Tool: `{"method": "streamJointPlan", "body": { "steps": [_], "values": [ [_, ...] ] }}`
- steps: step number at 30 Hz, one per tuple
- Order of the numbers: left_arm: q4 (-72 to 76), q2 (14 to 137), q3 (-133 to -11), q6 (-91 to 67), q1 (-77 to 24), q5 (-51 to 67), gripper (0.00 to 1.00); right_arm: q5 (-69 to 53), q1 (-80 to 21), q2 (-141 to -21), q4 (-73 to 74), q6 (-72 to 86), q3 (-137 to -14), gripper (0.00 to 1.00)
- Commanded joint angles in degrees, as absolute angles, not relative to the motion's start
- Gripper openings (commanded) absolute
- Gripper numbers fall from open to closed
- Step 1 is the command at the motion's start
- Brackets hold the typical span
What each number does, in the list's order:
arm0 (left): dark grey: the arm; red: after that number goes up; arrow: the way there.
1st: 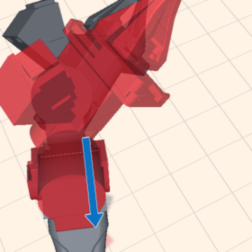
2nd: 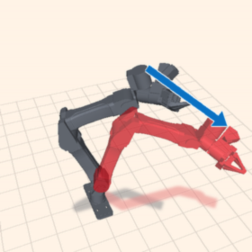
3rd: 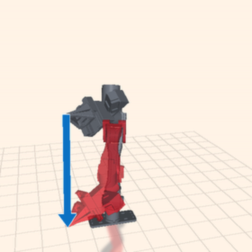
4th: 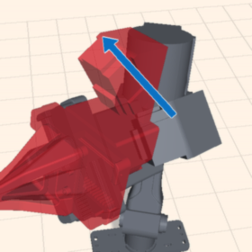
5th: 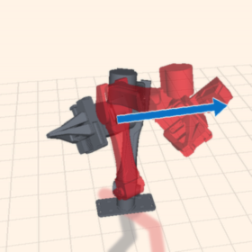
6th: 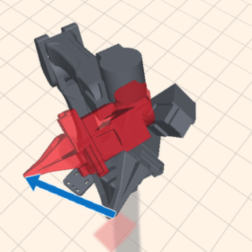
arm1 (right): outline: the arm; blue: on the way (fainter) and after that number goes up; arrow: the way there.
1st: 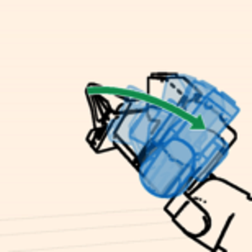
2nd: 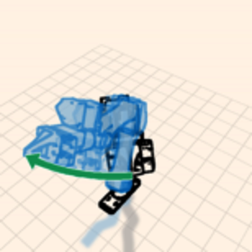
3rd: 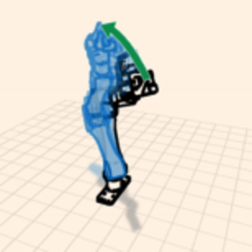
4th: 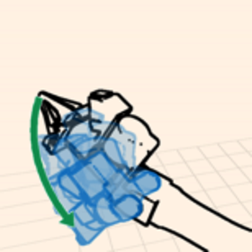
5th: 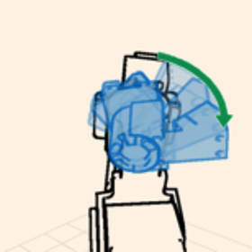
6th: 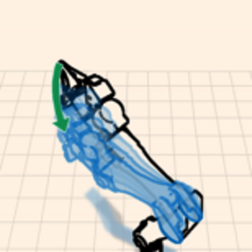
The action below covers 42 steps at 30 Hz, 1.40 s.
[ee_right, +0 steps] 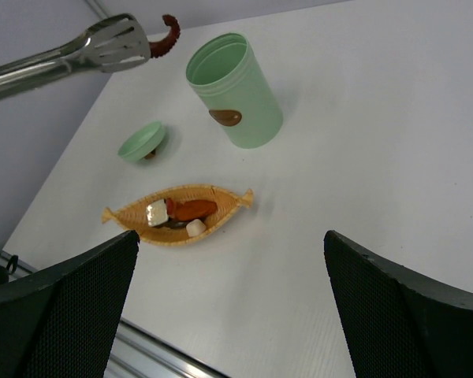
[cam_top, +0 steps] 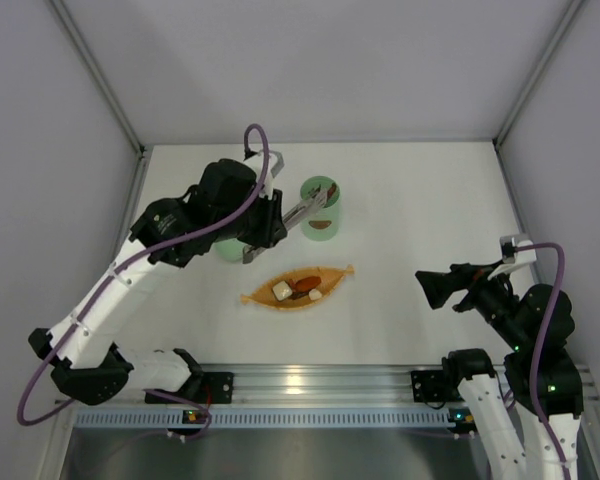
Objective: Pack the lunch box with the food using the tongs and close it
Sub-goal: Pick up the fake food from the plate, then place the fake food in the packing box.
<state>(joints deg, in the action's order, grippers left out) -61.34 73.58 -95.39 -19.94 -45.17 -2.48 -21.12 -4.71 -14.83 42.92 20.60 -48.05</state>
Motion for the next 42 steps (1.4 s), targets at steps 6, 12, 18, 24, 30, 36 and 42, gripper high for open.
{"method": "streamJointPlan", "body": {
  "steps": [6, 12, 18, 24, 30, 36, 42],
  "values": [
    [-57.5, 81.4, -102.7, -21.8, -44.2, -9.9, 0.28, -21.5, -4.7, -15.5, 43.3, 20.0, -49.7, 0.99],
    [-55.7, 85.3, -103.2, -21.7, -43.7, -9.8, 0.31, -21.4, -4.8, -15.3, 43.4, 19.9, -49.7, 1.0],
    [-55.1, 85.7, -102.2, -21.5, -43.4, -10.4, 0.32, -21.3, -4.9, -14.9, 43.6, 20.0, -49.3, 0.99],
    [-55.4, 86.0, -101.7, -21.4, -43.3, -10.1, 0.49, -21.2, -4.9, -14.7, 43.6, 20.0, -49.1, 1.0],
    [-55.1, 85.3, -101.3, -21.3, -43.3, -9.8, 0.54, -21.2, -4.9, -14.7, 43.5, 20.0, -49.0, 0.99],
    [-56.6, 82.0, -101.9, -20.3, -43.3, -8.7, 0.53, -21.3, -4.8, -14.7, 43.5, 20.0, -48.9, 0.99],
    [-63.1, 75.8, -96.1, -19.8, -43.3, -2.0, 0.52, -21.4, -4.9, -14.5, 42.8, 20.3, -48.2, 0.99]
  ]
}}
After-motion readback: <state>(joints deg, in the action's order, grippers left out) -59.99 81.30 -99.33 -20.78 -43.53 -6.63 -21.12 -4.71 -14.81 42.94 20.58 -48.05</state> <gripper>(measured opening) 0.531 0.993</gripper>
